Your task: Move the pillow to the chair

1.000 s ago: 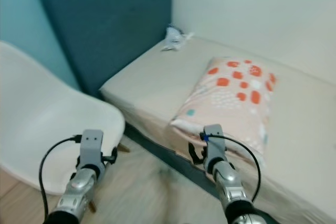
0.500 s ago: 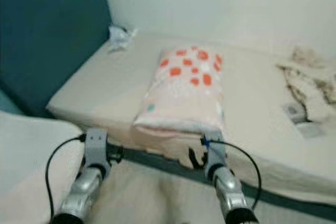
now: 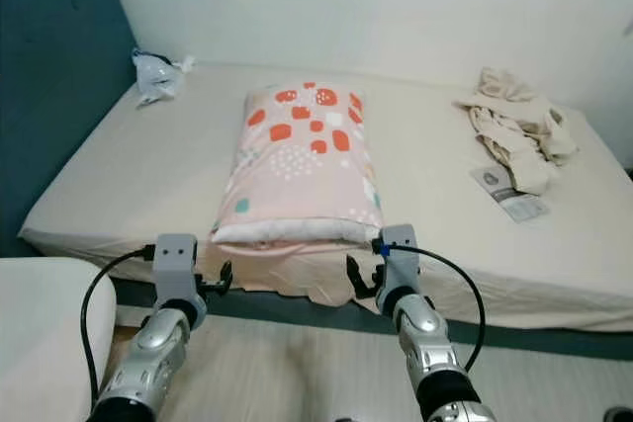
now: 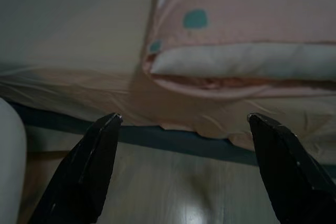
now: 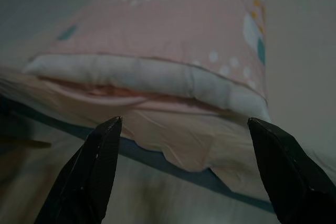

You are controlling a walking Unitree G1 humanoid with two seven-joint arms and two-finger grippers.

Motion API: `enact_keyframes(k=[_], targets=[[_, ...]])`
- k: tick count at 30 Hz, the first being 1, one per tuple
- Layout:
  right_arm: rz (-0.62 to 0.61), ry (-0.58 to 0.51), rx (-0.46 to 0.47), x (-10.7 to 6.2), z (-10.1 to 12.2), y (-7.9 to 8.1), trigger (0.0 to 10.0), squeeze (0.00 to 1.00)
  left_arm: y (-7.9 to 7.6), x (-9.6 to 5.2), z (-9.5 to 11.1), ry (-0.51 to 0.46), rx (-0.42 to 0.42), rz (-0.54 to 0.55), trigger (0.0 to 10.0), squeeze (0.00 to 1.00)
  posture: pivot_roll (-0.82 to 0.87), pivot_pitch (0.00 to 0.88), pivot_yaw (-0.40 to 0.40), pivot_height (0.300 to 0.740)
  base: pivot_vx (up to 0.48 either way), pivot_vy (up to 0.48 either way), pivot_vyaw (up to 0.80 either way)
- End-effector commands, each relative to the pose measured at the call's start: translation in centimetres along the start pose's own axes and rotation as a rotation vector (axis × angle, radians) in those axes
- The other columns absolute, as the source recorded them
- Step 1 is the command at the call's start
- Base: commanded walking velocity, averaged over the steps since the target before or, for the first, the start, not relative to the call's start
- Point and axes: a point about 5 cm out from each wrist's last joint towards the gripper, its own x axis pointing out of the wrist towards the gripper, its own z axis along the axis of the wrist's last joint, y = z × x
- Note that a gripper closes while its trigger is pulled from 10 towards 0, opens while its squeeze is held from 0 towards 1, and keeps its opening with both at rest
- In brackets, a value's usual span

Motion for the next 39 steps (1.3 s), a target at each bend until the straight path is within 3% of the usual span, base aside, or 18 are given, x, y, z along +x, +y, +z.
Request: enact_keyframes(k=[1, 24, 32, 39], targets=[[-0.006, 0.014, 0.004, -0.33, -0.44, -0.2, 10.0, 0.0, -0.16, -0.12, -0.29, 0.01, -0.003, -0.002, 10.0, 0.0, -0.05, 0.1, -0.03, 0.74, 0.379, 0.0, 0.0], [-0.006, 0.02, -0.012, -0.41, -0.3, -0.75, 10.0, 0.0, -0.13, 0.07, 0.12, -0.009, -0.02, 0.007, 10.0, 0.0, -0.06, 0.094, -0.04, 0.74, 0.379, 0.0, 0.0], [0.009, 0.034, 0.028, -0.65, -0.79, -0.3, 10.0, 0.0, -0.18, 0.13, 0.13, -0.009, -0.003, -0.018, 10.0, 0.0, -0.06, 0.097, -0.036, 0.74, 0.342, 0.0, -0.77], [0.007, 0.033, 0.037, -0.72, -0.85, -0.19, 10.0, 0.0, -0.17, 0.35, 0.32, -0.02, 0.015, -0.033, 10.0, 0.0, -0.06, 0.101, -0.034, 0.74, 0.0, 0.0, 0.0]])
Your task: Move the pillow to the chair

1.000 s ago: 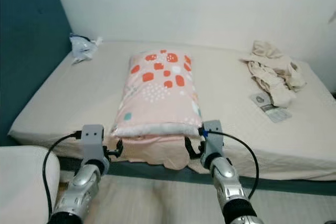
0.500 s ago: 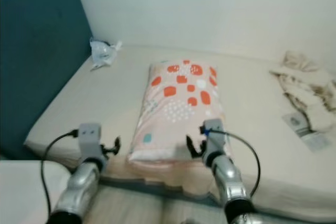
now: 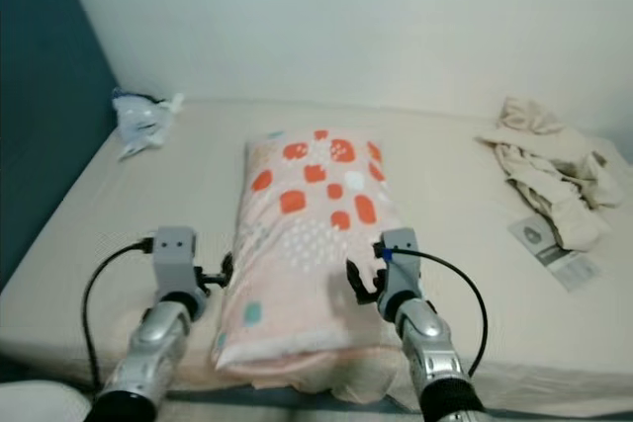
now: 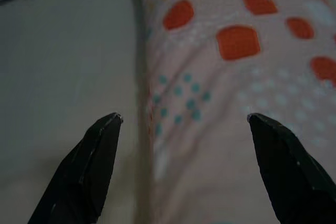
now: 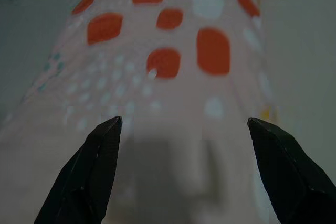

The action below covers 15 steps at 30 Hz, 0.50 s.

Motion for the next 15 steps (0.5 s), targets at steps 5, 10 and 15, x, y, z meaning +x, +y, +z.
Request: enact_keyframes(k=[5, 10, 15], targets=[[0.006, 0.031, 0.029, -0.28, -0.9, 0.45, 10.0, 0.0, 0.86, -0.51, -1.04, 0.025, 0.002, 0.031, 10.0, 0.0, -0.06, 0.093, -0.038, 0.74, 0.0, 0.0, 0.0], [0.008, 0.03, 0.029, -0.16, -0.74, 0.47, 10.0, 0.0, 0.88, -0.44, -0.94, 0.018, 0.018, 0.029, 10.0, 0.0, -0.06, 0.085, -0.042, 0.74, 0.0, 0.0, 0.0], [0.0, 0.022, 0.018, 0.15, -0.31, 0.28, 10.0, 0.0, 0.61, -0.24, -0.84, 0.012, 0.021, 0.027, 10.0, 0.0, -0.06, 0.076, -0.044, 0.74, 0.0, 0.0, 0.0]])
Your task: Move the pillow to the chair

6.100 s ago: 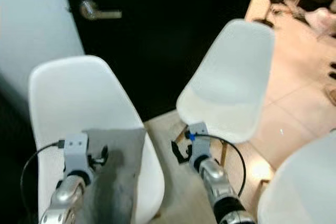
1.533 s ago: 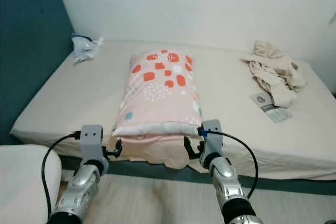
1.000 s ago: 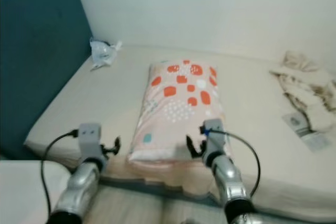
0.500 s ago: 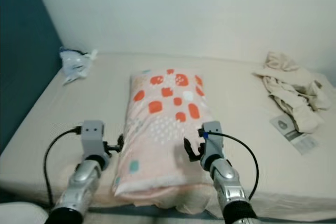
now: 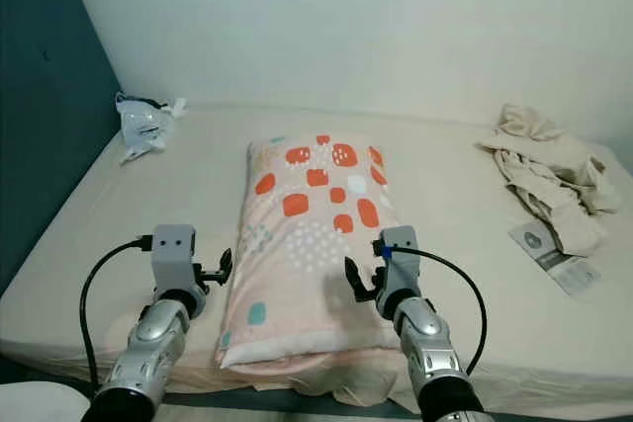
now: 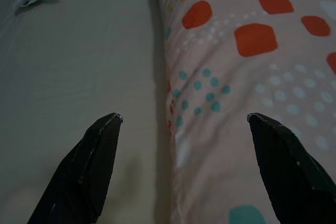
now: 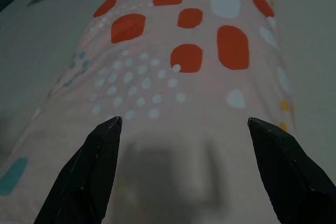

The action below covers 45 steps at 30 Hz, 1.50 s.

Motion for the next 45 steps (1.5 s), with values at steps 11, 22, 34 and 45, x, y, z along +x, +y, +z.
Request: enact_keyframes(k=[11, 22, 34, 45], targets=[[-0.029, -0.043, 0.04, 0.4, 1.0, -0.6, 10.0, 0.0, 0.0, 0.3, -0.1, 0.008, 0.007, 0.006, 10.0, 0.0, -0.06, 0.074, -0.04, 0.73, 0.0, 0.0, 0.0], [-0.049, -0.06, 0.05, 0.7, 1.7, -1.0, 10.0, 0.0, -0.2, 0.5, 0.1, -0.002, 0.003, 0.005, 10.0, 0.0, -0.06, 0.078, -0.036, 0.675, 0.0, 0.0, 0.0], [-0.047, -0.088, 0.059, 1.1, 2.7, -1.4, 10.0, 0.0, -0.3, 1.6, 1.2, -0.019, -0.008, 0.003, 10.0, 0.0, -0.07, 0.081, -0.027, 0.606, 0.0, 0.0, 0.0], [-0.044, -0.145, 0.048, 1.2, 4.1, -1.7, 10.0, 0.0, -0.1, 1.8, 2.0, -0.054, -0.028, -0.005, 10.0, 0.0, -0.07, 0.086, -0.026, 0.571, 0.0, 0.0, 0.0]])
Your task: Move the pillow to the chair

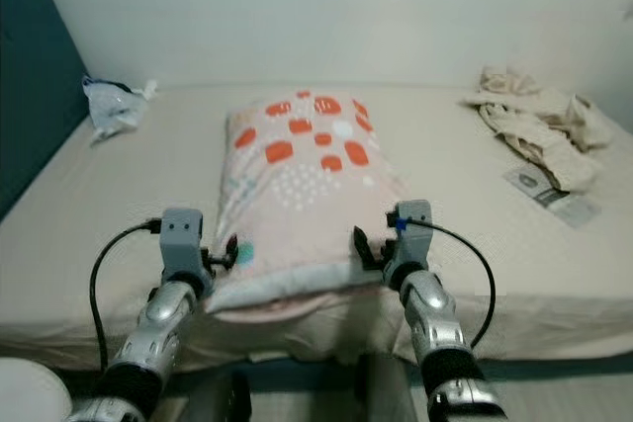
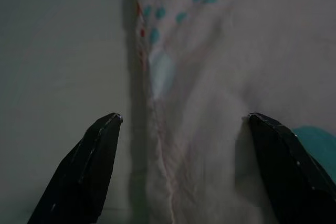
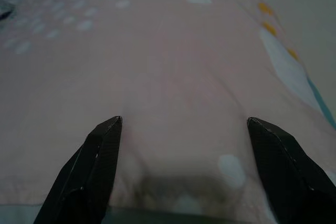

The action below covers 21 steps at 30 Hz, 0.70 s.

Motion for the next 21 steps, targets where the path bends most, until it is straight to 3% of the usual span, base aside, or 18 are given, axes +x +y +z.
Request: enact_keyframes(k=[1, 8, 10, 11, 13, 18, 21], targets=[[0.002, -0.047, 0.001, 0.2, 1.2, -0.3, 10.0, 0.0, 0.3, 0.3, 1.2, -0.056, -0.045, 0.0, 10.0, 0.0, -0.07, 0.087, -0.027, 0.571, 0.0, 0.0, 0.0], [0.033, -0.142, -0.01, 0.6, 4.4, -1.1, 10.0, 0.0, 1.1, 1.6, 4.6, -0.151, -0.192, -0.028, 10.0, 0.0, -0.07, 0.091, -0.027, 0.566, 0.0, 0.0, 0.0], [0.034, -0.15, -0.009, 0.6, 4.6, -1.2, 10.0, 0.0, 1.3, 1.8, 4.9, -0.154, -0.204, -0.028, 10.0, 0.0, -0.07, 0.091, -0.027, 0.561, 0.0, 0.0, 0.0], [0.029, -0.135, -0.032, 0.7, 5.0, -1.7, 10.0, 0.0, 1.8, 2.2, 5.5, -0.154, -0.26, -0.028, 10.0, 0.0, -0.07, 0.094, -0.027, 0.551, 0.0, 0.0, 0.0], [0.029, -0.135, -0.032, 0.7, 5.0, -1.7, 10.0, 0.0, 1.8, 2.2, 5.5, -0.154, -0.26, -0.028, 10.0, 0.0, -0.07, 0.094, -0.027, 0.551, 0.0, 0.0, 0.0], [0.005, -0.068, -0.039, 1.1, 5.3, -3.4, 10.0, 0.0, 2.9, 3.4, 5.3, -0.015, -0.472, -0.07, 10.0, 0.0, -0.06, 0.124, -0.023, 0.551, 0.0, 0.0, 0.0], [0.003, -0.037, -0.008, 1.2, 5.2, -3.9, 10.0, 0.0, 3.5, 3.5, 5.0, 0.053, -0.513, -0.097, 10.0, 0.0, -0.06, 0.137, -0.021, 0.551, 0.0, 0.0, 0.0]])
